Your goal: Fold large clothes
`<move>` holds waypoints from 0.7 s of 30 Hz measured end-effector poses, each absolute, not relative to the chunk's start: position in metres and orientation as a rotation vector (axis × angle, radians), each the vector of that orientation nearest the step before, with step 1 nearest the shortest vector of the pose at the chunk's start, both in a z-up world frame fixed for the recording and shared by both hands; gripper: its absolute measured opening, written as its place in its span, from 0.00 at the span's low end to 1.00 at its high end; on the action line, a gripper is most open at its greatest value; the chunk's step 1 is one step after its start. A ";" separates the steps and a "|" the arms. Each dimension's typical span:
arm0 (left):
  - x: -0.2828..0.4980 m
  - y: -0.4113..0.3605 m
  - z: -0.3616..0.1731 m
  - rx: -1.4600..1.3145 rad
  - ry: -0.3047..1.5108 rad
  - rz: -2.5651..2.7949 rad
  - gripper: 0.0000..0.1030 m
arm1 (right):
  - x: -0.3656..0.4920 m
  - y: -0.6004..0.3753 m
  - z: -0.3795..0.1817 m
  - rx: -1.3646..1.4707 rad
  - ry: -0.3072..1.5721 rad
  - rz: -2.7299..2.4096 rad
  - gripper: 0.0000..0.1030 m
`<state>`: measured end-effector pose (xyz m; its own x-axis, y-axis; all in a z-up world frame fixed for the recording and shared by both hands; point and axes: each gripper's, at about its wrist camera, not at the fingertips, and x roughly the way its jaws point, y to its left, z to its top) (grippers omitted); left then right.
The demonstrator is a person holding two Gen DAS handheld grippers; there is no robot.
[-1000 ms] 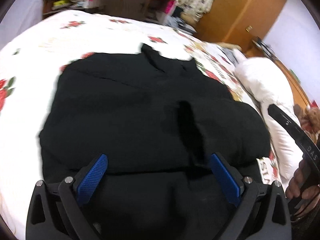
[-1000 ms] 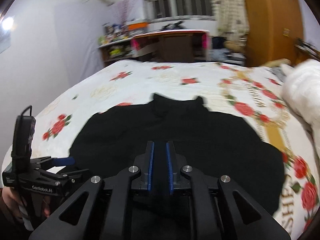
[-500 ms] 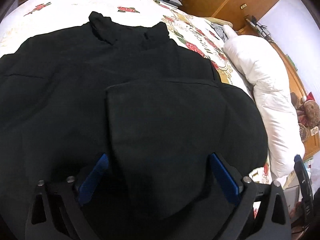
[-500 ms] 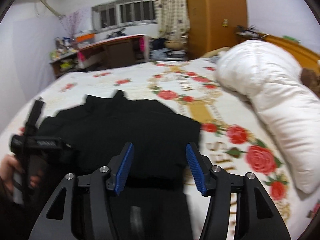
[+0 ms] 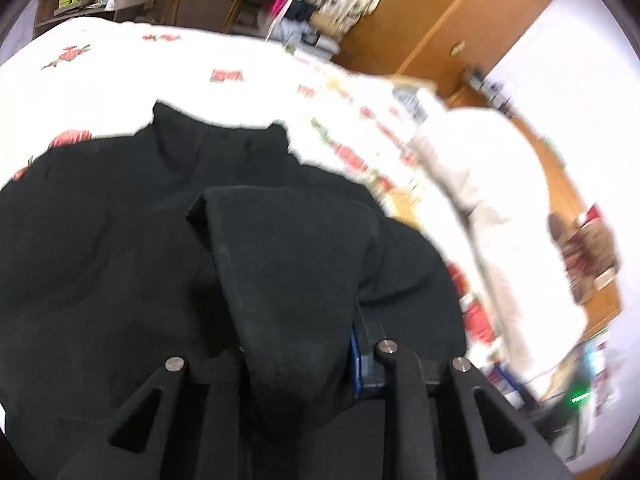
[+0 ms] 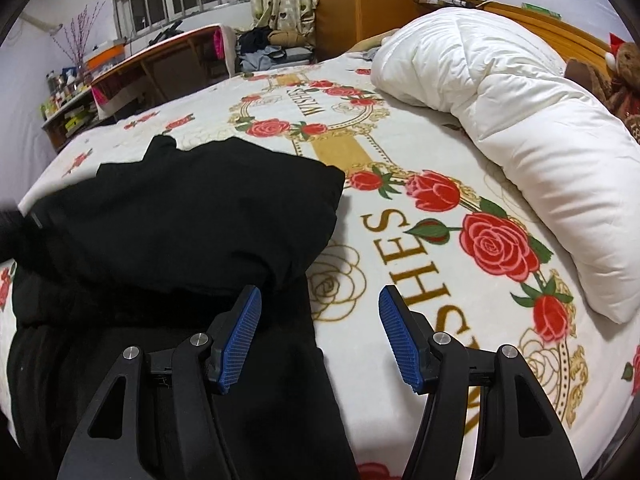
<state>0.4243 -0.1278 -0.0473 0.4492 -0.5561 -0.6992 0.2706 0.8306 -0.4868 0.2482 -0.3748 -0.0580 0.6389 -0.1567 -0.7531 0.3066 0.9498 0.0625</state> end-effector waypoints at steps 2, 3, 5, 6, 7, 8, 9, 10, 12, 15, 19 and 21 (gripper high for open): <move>0.424 -0.125 -0.020 -0.348 0.925 -0.552 0.23 | 0.253 -0.371 -0.064 0.187 0.861 -0.246 0.60; 0.424 -0.125 -0.008 -0.351 0.906 -0.559 0.23 | 0.255 -0.368 -0.068 0.180 0.873 -0.224 0.60; 0.424 -0.124 0.020 -0.356 0.845 -0.582 0.23 | 0.260 -0.362 -0.074 0.175 0.880 -0.178 0.60; 0.428 -0.129 0.030 -0.358 0.824 -0.590 0.24 | 0.262 -0.359 -0.076 0.179 0.872 -0.156 0.61; 0.428 -0.128 0.040 -0.356 0.802 -0.593 0.23 | 0.265 -0.356 -0.078 0.180 0.868 -0.135 0.68; 0.428 -0.127 0.049 -0.359 0.780 -0.596 0.23 | 0.270 -0.352 -0.079 0.170 0.869 -0.125 0.73; 0.427 -0.126 0.058 -0.359 0.755 -0.598 0.24 | 0.275 -0.349 -0.078 0.157 0.850 -0.121 0.73; 0.427 -0.126 0.063 -0.348 0.739 -0.591 0.24 | 0.280 -0.346 -0.078 0.152 0.835 -0.114 0.73; 0.426 -0.123 0.071 -0.338 0.698 -0.574 0.24 | 0.297 -0.343 -0.078 0.166 0.819 -0.102 0.73; 0.439 -0.122 0.065 -0.341 0.701 -0.552 0.24 | 0.323 -0.343 -0.087 0.183 0.839 -0.114 0.74; 0.443 -0.115 0.053 -0.345 0.721 -0.520 0.24 | 0.347 -0.334 -0.097 0.202 0.876 -0.073 0.76; 0.442 -0.111 0.050 -0.354 0.721 -0.518 0.24 | 0.347 -0.328 -0.090 0.194 0.831 -0.072 0.78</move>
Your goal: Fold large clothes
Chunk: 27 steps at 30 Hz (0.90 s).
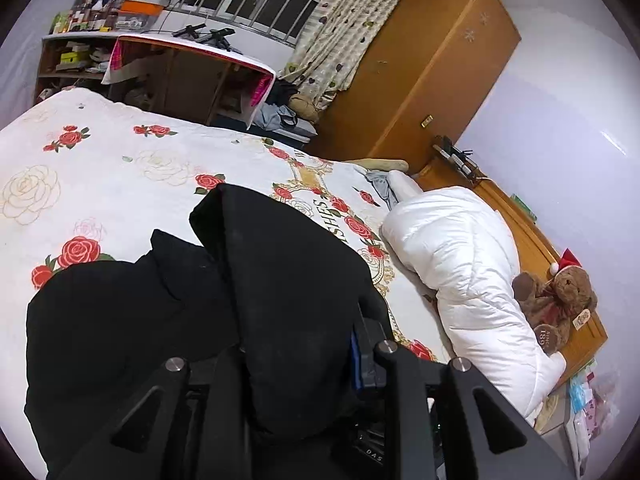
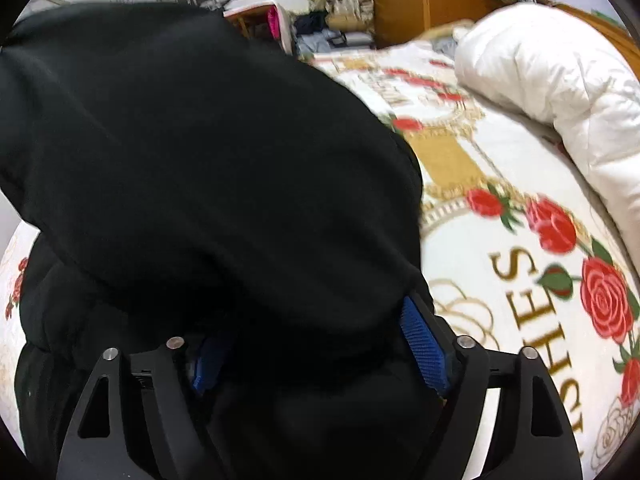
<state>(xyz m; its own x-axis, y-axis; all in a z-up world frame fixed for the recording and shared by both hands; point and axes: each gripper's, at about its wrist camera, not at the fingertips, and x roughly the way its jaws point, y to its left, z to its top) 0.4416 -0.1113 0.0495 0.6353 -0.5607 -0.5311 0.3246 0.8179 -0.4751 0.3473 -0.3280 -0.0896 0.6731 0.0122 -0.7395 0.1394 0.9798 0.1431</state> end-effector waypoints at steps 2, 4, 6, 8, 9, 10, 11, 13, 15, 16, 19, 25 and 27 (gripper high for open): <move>0.438 -0.109 0.047 -0.349 0.716 -0.505 0.24 | 0.345 -0.334 -0.083 0.191 0.770 -0.180 0.78; 0.439 -0.108 0.038 -0.340 0.740 -0.502 0.24 | 0.343 -0.347 -0.081 0.221 0.787 -0.257 0.78; 0.440 -0.108 0.023 -0.340 0.778 -0.495 0.24 | 0.335 -0.353 -0.076 0.133 0.783 -0.339 0.78; 0.436 -0.108 0.004 -0.310 0.803 -0.480 0.24 | 0.327 -0.346 -0.073 -0.048 0.768 -0.391 0.78; 0.431 -0.106 -0.007 -0.302 0.817 -0.469 0.24 | 0.324 -0.343 -0.073 -0.124 0.764 -0.396 0.78; 0.429 -0.104 -0.019 -0.295 0.836 -0.458 0.24 | 0.321 -0.341 -0.075 -0.169 0.766 -0.390 0.78; 0.427 -0.101 -0.031 -0.295 0.858 -0.441 0.24 | 0.320 -0.341 -0.078 -0.184 0.778 -0.373 0.78; 0.427 -0.091 -0.064 -0.299 0.928 -0.405 0.24 | 0.317 -0.342 -0.085 -0.195 0.816 -0.330 0.78; 0.428 -0.082 -0.094 -0.327 1.000 -0.377 0.24 | 0.316 -0.335 -0.091 -0.265 0.821 -0.328 0.78; 0.428 -0.078 -0.107 -0.340 1.026 -0.356 0.24 | 0.316 -0.330 -0.093 -0.290 0.823 -0.328 0.78; 0.424 -0.079 -0.125 -0.294 1.030 -0.337 0.27 | 0.320 -0.324 -0.101 -0.321 0.851 -0.312 0.78; 0.415 -0.076 -0.132 -0.289 1.056 -0.327 0.36 | 0.315 -0.319 -0.100 -0.377 0.850 -0.291 0.78; 0.408 -0.078 -0.122 -0.285 1.037 -0.353 0.36 | 0.309 -0.322 -0.092 -0.357 0.821 -0.306 0.78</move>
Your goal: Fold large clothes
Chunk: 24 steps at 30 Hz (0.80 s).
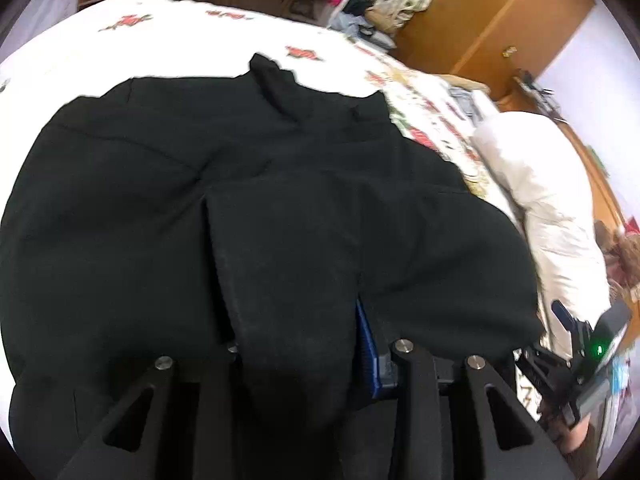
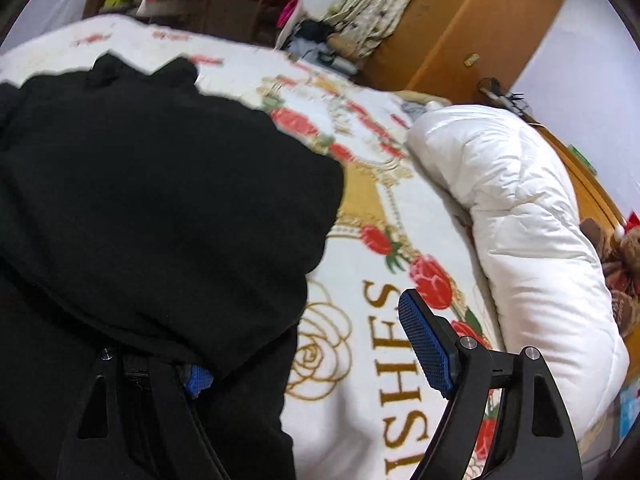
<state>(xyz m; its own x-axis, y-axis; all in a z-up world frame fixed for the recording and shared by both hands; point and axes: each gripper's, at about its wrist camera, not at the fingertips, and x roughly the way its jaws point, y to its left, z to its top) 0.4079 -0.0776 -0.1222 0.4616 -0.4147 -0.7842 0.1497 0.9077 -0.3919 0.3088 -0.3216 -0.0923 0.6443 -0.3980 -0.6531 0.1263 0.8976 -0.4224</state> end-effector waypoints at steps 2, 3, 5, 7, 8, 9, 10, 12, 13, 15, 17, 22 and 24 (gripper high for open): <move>0.403 -0.081 -0.122 -0.255 1.042 -0.365 0.39 | 0.305 -0.328 -0.088 -0.324 0.813 -0.318 0.78; 0.402 -0.081 -0.124 -0.241 1.046 -0.357 0.45 | 0.305 -0.332 -0.089 -0.295 0.831 -0.304 0.79; 0.405 -0.077 -0.129 -0.237 1.070 -0.321 0.57 | 0.310 -0.332 -0.097 -0.291 0.897 -0.265 0.79; 0.404 -0.065 -0.127 -0.310 1.078 -0.336 0.58 | 0.309 -0.330 -0.100 -0.323 0.926 -0.247 0.79; 0.403 -0.058 -0.124 -0.337 1.071 -0.337 0.62 | 0.307 -0.330 -0.097 -0.323 0.915 -0.249 0.79; 0.402 -0.051 -0.118 -0.343 1.055 -0.323 0.67 | 0.305 -0.331 -0.092 -0.310 0.911 -0.241 0.79; 0.399 -0.042 -0.110 -0.340 1.022 -0.301 0.69 | 0.302 -0.332 -0.088 -0.293 0.918 -0.227 0.79; 0.398 -0.024 -0.096 -0.382 0.964 -0.285 0.70 | 0.298 -0.335 -0.084 -0.273 0.942 -0.196 0.79; 0.398 -0.014 -0.089 -0.422 0.941 -0.280 0.70 | 0.295 -0.337 -0.084 -0.266 0.969 -0.173 0.79; 0.403 -0.001 -0.078 -0.466 0.917 -0.246 0.70 | 0.287 -0.338 -0.082 -0.273 1.004 -0.151 0.79; 0.407 0.002 -0.065 -0.467 0.898 -0.246 0.70 | 0.275 -0.340 -0.074 -0.276 1.015 -0.140 0.79; 0.413 -0.035 -0.051 -0.326 0.901 -0.317 0.71 | 0.263 -0.338 -0.036 -0.184 0.882 -0.101 0.79; 0.418 -0.058 -0.063 -0.259 0.964 -0.351 0.71 | 0.271 -0.329 -0.029 -0.155 0.817 -0.085 0.79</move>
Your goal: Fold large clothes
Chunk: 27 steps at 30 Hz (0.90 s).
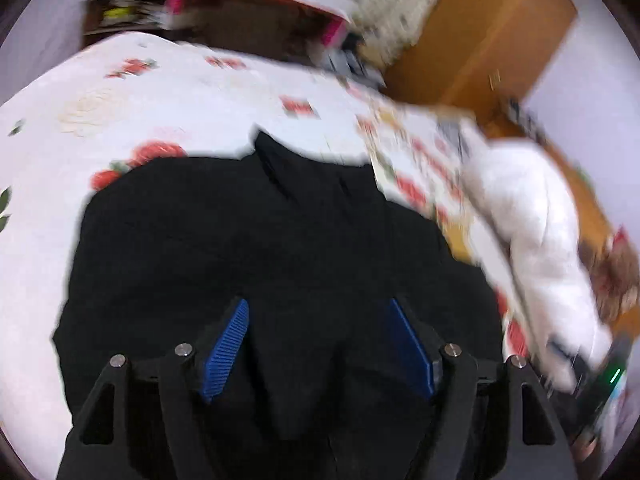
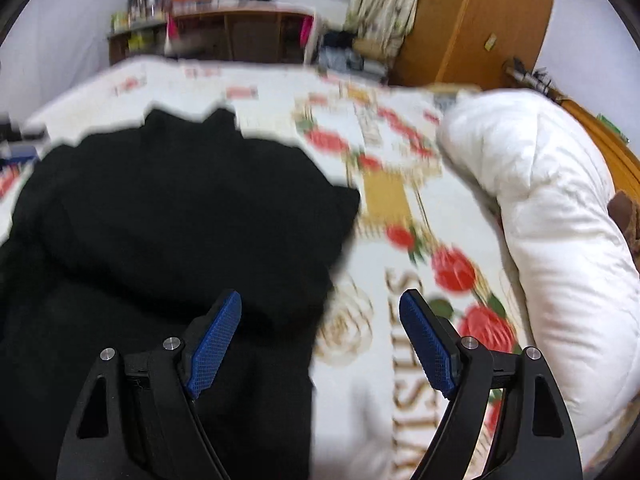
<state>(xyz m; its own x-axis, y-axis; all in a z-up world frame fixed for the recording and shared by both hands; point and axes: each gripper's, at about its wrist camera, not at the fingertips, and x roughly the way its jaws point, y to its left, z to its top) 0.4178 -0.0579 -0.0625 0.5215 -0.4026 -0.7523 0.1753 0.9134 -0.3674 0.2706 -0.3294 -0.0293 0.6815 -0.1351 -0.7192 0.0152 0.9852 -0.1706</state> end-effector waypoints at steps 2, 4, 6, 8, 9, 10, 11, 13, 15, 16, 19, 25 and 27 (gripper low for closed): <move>0.421 -0.075 -0.076 -0.207 0.990 -0.359 0.72 | 0.285 -0.323 -0.032 -0.118 0.792 -0.050 0.79; 0.425 -0.091 -0.092 -0.122 1.059 -0.339 0.71 | 0.300 -0.317 -0.043 -0.082 0.803 -0.020 0.79; 0.426 -0.099 -0.106 -0.034 1.074 -0.304 0.72 | 0.315 -0.315 -0.061 -0.050 0.835 -0.010 0.79; 0.429 -0.102 -0.117 0.041 1.071 -0.266 0.73 | 0.327 -0.315 -0.080 -0.051 0.898 -0.030 0.79; 0.429 -0.101 -0.123 0.047 1.070 -0.257 0.78 | 0.332 -0.316 -0.092 -0.069 0.945 -0.057 0.79; 0.431 -0.099 -0.127 0.037 1.073 -0.255 0.82 | 0.336 -0.316 -0.104 -0.091 0.993 -0.084 0.79; 0.435 -0.097 -0.133 0.022 1.088 -0.243 0.88 | 0.336 -0.319 -0.110 -0.090 1.007 -0.085 0.79; 0.438 -0.094 -0.143 0.002 1.111 -0.243 0.90 | 0.333 -0.322 -0.119 -0.068 1.007 -0.079 0.79; 0.434 -0.098 -0.146 0.030 1.090 -0.230 0.92 | 0.328 -0.326 -0.121 -0.050 1.009 -0.079 0.79; 0.432 -0.101 -0.146 0.051 1.081 -0.225 0.92 | 0.328 -0.327 -0.121 -0.045 1.011 -0.078 0.79; 0.429 -0.098 -0.141 0.050 1.084 -0.217 0.92 | 0.326 -0.327 -0.120 -0.041 1.027 -0.079 0.79; 0.404 -0.080 -0.108 0.032 1.029 -0.234 0.91 | 0.295 -0.322 -0.078 -0.048 0.950 -0.066 0.79; 0.389 -0.075 -0.100 0.038 1.007 -0.248 0.91 | 0.281 -0.317 -0.066 -0.031 0.929 -0.049 0.79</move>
